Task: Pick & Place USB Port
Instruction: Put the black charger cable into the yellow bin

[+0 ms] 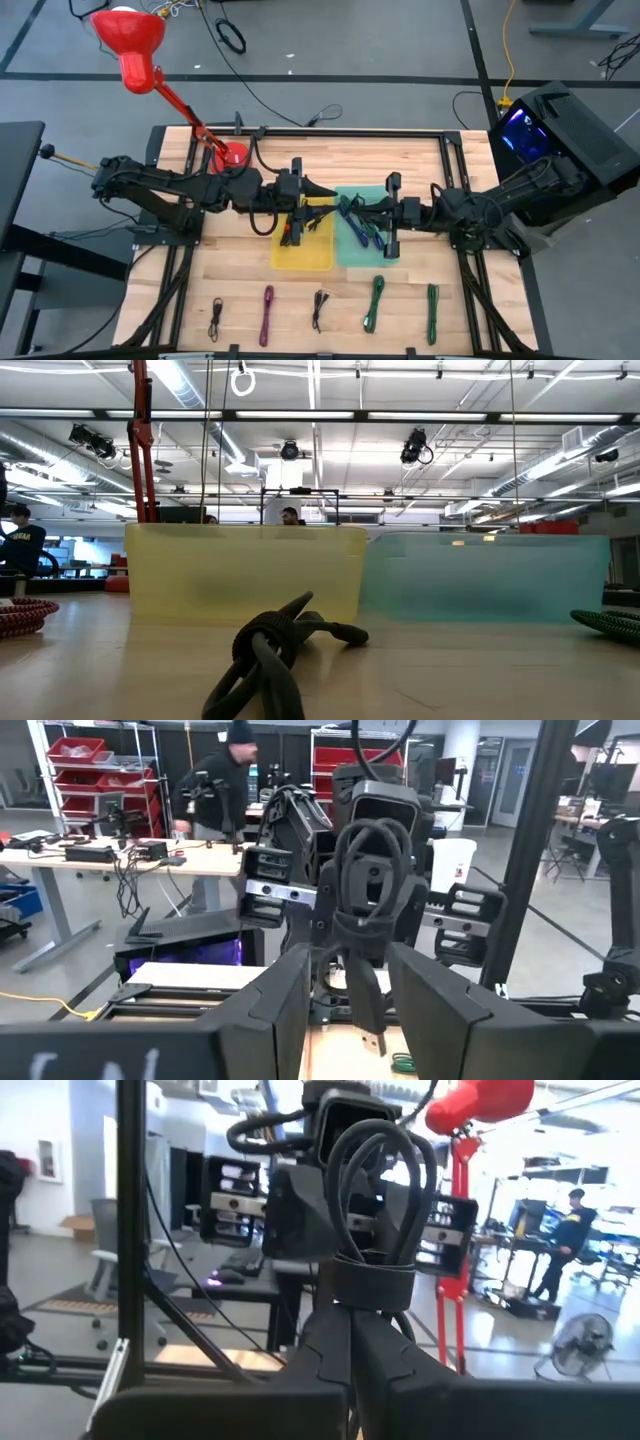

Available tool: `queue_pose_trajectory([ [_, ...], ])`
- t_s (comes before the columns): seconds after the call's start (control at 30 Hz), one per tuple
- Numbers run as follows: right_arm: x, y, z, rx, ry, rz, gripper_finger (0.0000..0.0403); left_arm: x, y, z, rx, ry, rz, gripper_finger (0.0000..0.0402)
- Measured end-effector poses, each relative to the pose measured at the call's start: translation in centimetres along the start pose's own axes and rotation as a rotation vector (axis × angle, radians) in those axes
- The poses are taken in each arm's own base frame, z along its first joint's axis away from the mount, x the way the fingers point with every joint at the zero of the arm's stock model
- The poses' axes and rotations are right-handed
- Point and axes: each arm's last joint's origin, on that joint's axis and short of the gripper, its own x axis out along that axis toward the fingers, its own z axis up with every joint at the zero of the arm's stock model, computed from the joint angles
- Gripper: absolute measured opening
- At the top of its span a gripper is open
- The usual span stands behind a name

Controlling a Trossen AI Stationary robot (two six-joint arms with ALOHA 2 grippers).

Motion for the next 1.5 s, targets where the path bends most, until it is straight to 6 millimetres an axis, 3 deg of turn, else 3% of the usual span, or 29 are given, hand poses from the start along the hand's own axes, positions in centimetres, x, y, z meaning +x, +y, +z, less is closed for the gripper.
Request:
queue_pose_trajectory([
  [0.33, 1.9, -1.1, -1.2, 0.014, -0.039, 0.027, 0.0000, 0.0, 0.0, -0.1, 0.001, 0.002, 0.000, 0.0144],
  [0.73, 5.1, -1.3, -1.6, -0.005, 0.028, 0.080, 0.0000, 2.0, 0.0, -1.8, 0.005, 0.015, 0.006, 0.0144],
  [0.87, 5.1, -1.5, -1.6, -0.007, 0.033, 0.079, 0.0000, 2.0, 0.1, -1.8, 0.008, 0.020, 0.022, 0.0117],
  [1.0, 4.9, -1.6, -1.5, -0.016, 0.045, 0.056, 0.0000, 1.9, 0.1, -1.7, 0.017, 0.023, 0.042, 0.0030],
  [1.2, 4.8, -1.7, -1.7, -0.025, 0.086, 0.050, 0.0007, 1.9, 0.3, -2.0, 0.041, 0.053, 0.101, 0.0027],
  [1.5, 3.4, -2.1, -1.1, -0.017, 0.165, 0.041, 0.0072, 0.0, 1.1, -2.2, 0.036, 0.185, 0.274, 0.0024],
])
